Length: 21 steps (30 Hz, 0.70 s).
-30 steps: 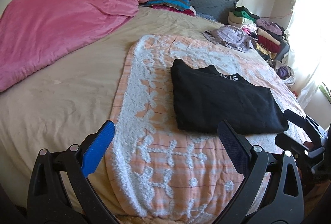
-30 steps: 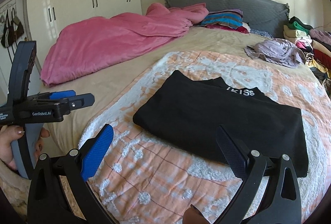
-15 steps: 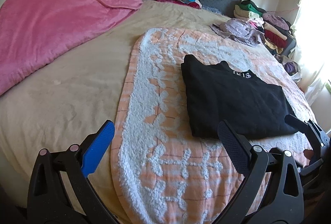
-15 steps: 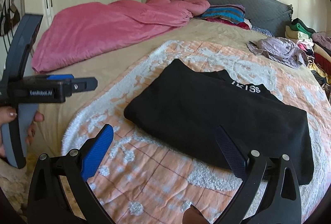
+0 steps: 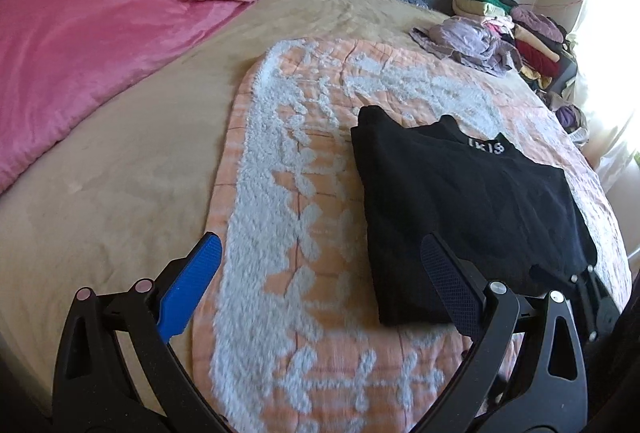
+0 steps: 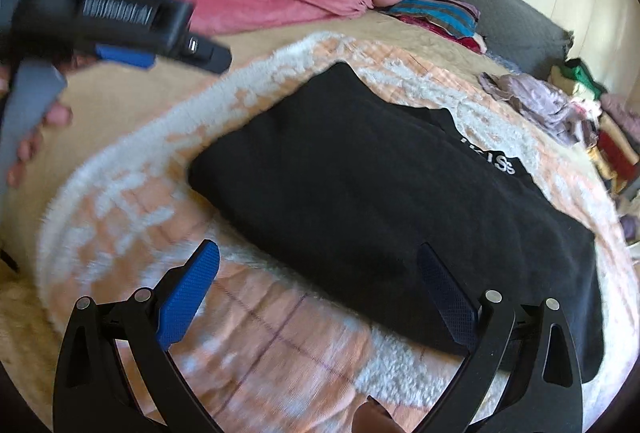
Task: Fold small clothes
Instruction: 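Move the right tool onto the folded shirt edge while the left tool hovers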
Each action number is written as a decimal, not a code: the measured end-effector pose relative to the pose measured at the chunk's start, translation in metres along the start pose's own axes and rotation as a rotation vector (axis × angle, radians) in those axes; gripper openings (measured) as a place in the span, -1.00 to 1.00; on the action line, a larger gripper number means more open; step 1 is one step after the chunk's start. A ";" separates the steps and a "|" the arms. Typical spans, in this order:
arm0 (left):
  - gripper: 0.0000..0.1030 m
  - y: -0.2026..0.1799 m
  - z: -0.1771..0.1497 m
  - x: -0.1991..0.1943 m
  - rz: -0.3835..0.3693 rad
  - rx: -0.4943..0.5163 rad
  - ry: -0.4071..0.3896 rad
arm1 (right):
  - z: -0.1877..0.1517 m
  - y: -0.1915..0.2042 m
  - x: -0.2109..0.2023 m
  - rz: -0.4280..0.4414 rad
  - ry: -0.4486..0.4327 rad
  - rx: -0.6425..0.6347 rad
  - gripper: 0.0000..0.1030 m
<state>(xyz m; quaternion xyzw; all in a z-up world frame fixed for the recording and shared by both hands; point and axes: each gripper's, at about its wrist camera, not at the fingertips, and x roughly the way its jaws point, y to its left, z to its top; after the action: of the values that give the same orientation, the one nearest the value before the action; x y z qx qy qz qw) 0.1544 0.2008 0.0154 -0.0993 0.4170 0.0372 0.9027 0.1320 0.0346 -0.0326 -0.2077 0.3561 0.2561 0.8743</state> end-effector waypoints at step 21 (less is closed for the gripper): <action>0.81 0.007 0.048 0.081 -0.046 -0.059 0.130 | 0.030 0.003 0.057 -0.201 -0.017 -0.096 0.89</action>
<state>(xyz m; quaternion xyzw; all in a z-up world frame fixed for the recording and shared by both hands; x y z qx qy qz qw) 0.2419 0.2164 -0.0167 -0.1379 0.4712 0.0221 0.8709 0.1808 0.0708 -0.0552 -0.2817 0.3134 0.1857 0.8876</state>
